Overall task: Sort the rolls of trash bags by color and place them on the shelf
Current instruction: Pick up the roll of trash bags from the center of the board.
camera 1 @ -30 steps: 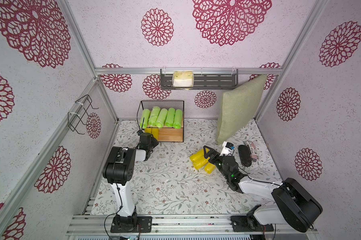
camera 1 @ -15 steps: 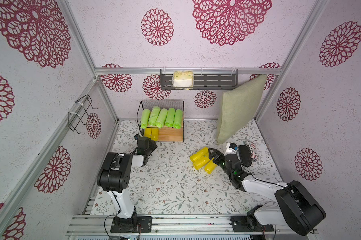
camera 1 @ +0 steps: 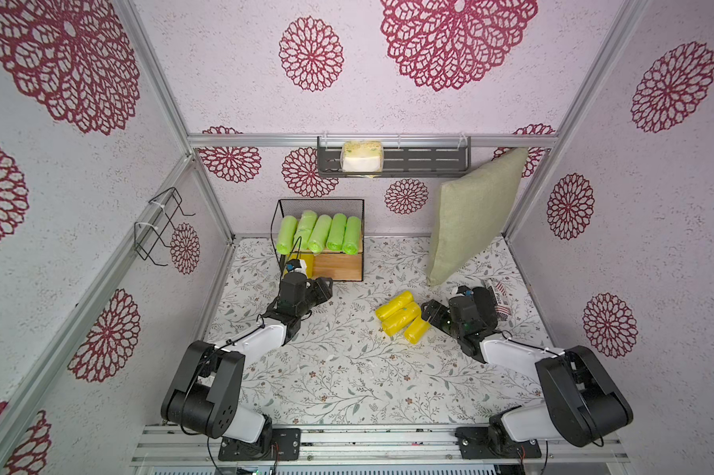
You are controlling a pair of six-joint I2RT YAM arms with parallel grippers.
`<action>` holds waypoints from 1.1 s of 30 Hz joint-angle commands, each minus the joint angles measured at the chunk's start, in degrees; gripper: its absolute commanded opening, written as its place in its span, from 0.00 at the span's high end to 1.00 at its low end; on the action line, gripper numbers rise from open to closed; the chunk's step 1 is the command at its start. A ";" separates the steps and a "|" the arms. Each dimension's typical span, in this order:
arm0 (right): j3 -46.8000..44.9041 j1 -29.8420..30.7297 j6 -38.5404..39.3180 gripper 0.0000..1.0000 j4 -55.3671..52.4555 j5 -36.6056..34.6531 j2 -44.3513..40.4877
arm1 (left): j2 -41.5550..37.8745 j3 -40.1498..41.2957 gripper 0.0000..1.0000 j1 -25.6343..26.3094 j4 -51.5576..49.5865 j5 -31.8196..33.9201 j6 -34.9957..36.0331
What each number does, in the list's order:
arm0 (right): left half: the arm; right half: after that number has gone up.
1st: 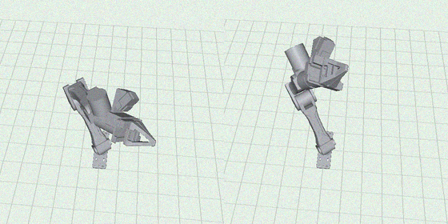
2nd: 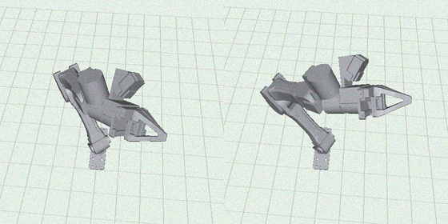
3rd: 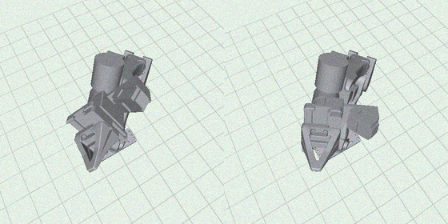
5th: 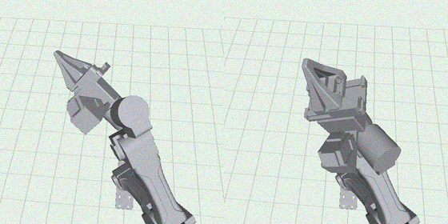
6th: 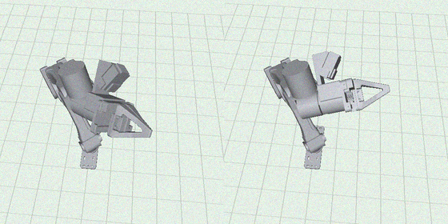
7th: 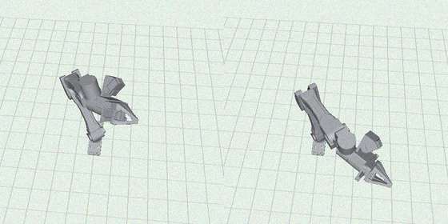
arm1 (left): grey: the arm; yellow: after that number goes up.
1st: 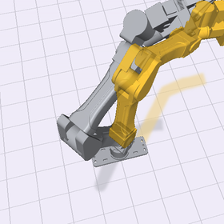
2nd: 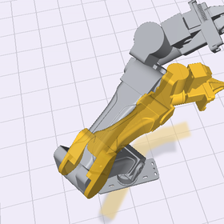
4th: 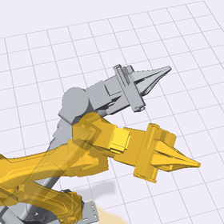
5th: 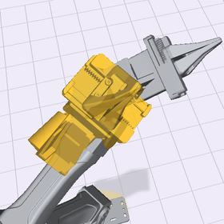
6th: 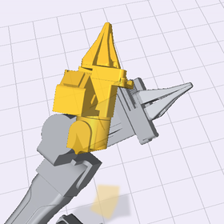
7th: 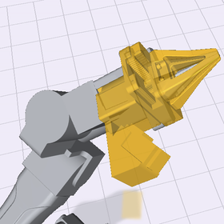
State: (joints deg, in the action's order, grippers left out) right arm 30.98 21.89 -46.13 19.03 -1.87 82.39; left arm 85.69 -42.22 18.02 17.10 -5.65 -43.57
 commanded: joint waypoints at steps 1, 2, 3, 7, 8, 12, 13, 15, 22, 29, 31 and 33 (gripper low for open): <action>1.54 -0.13 -0.07 0.14 1.38 1.87 1.65 | -0.27 -1.62 0.46 0.85 -3.46 -1.93 2.90; 1.54 -0.10 -0.65 0.15 1.69 1.75 2.10 | -0.26 -1.72 0.46 0.99 -3.50 -1.92 2.88; 1.41 -0.04 -1.15 0.17 2.07 1.36 2.37 | -0.18 -1.85 0.46 1.20 -3.57 -1.91 2.88; 0.60 0.07 -2.60 0.24 3.30 0.15 2.80 | 0.56 -2.26 0.45 1.54 -3.59 -2.15 2.42; 0.21 0.08 -2.80 0.26 3.38 -0.35 2.61 | 0.78 -2.41 0.45 1.58 -3.64 -2.40 2.27; -1.29 0.14 -3.23 0.33 3.29 -1.97 1.63 | 1.49 -2.83 0.45 1.86 -3.63 -2.49 2.10; -1.64 0.33 -3.92 0.34 3.30 -2.36 1.78 | 1.79 -3.00 0.45 1.92 -3.51 -2.44 2.11; -2.39 1.24 -5.52 0.32 3.46 -3.51 2.05 | 2.39 -3.43 0.45 1.91 -3.56 -2.52 2.09; -2.33 3.16 -7.68 0.28 5.40 -4.53 5.05 | 3.39 -4.15 0.45 2.10 -3.56 -3.25 1.48; -2.73 3.16 -10.22 0.36 9.63 -4.81 8.53 | 2.84 -4.21 0.45 2.11 -4.31 -3.40 1.53; -3.26 3.16 -11.09 0.44 10.54 -5.84 7.89 | 2.65 -4.41 0.45 2.05 -4.56 -3.64 1.52; -4.39 3.16 -11.77 0.52 11.61 -7.60 5.57 | 2.26 -4.62 0.45 2.09 -4.63 -4.48 1.62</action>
State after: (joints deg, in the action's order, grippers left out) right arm 28.29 25.04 -56.36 30.06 -6.35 89.95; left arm 88.53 -45.28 19.68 13.50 -8.75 -42.11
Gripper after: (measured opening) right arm 0.497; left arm 0.552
